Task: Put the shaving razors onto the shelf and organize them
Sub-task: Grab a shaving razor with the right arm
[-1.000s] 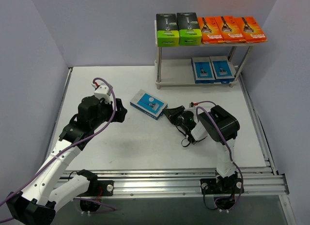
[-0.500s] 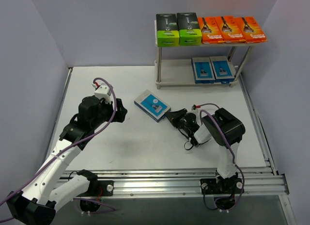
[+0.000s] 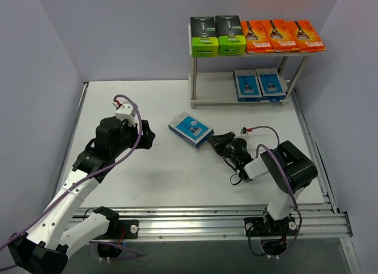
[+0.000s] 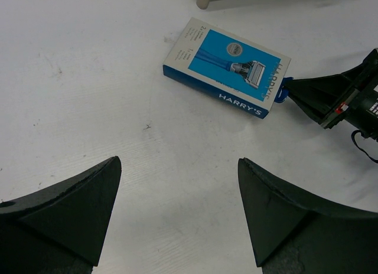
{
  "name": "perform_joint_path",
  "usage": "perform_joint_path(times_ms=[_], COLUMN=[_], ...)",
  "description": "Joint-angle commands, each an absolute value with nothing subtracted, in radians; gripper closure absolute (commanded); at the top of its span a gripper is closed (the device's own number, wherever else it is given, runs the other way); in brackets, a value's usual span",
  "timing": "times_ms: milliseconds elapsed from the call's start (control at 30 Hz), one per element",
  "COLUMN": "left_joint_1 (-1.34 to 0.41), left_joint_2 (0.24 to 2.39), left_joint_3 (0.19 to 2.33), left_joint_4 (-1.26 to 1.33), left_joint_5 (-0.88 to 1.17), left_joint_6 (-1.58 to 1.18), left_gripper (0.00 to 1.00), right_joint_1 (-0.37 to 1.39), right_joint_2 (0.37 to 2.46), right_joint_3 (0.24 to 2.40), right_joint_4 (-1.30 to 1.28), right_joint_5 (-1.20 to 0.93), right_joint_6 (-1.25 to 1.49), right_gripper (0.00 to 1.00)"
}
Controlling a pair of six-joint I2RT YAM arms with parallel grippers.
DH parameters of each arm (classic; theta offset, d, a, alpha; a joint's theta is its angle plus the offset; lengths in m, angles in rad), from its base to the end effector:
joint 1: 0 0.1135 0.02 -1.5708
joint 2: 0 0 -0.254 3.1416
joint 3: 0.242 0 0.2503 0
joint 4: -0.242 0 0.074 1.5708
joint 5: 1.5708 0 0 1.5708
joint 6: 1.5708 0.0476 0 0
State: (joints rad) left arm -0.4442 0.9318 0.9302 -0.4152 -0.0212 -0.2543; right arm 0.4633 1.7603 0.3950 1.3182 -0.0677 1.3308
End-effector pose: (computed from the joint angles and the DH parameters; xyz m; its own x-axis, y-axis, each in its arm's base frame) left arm 0.2016 -0.0948 0.3278 -0.4575 -0.0608 -0.8871 0.3069 0.9255 -0.2217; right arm 0.2647 0.1358 0.1316 -0.5018 0.8326 -0.2343 -0.0794 0.2254 0.9710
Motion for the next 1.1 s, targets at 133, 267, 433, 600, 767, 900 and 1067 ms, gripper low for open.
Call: perform_joint_path(times_ms=[133, 267, 433, 600, 767, 900, 1067], left_joint_1=[-0.453, -0.454, -0.456, -0.456, -0.456, -0.456, -0.456], left_joint_2=[0.928, 0.925, 0.917, 0.904, 0.904, 0.9, 0.9], left_joint_3=[0.959, 0.959, 0.959, 0.96, 0.959, 0.96, 0.96], left_joint_4=[-0.394, -0.394, -0.397, -0.394, -0.396, -0.396, -0.399], left_joint_5=[-0.021, -0.025, -0.031, -0.034, -0.037, -0.04, -0.046], left_joint_6=[-0.261, -0.261, -0.261, -0.259, -0.258, -0.258, -0.256], left_gripper=[0.11, 0.11, 0.11, 0.11, 0.11, 0.11, 0.11], right_joint_1=[0.44, 0.439, 0.44, 0.44, 0.442, 0.44, 0.439], right_joint_2=[1.631, 1.569, 1.485, 1.453, 1.454, 1.512, 1.612], right_joint_3=[0.382, 0.388, 0.367, 0.289, 0.207, 0.186, 0.173], right_joint_4=[1.301, 1.255, 1.155, 1.135, 1.141, 1.183, 1.314], right_joint_5=[-0.032, -0.029, -0.031, -0.034, -0.031, -0.044, -0.069], right_joint_6=[1.313, 1.305, 1.285, 1.275, 1.255, 1.249, 1.256], right_gripper=[1.0, 1.0, 1.0, 1.0, 1.0, 1.0, 1.0])
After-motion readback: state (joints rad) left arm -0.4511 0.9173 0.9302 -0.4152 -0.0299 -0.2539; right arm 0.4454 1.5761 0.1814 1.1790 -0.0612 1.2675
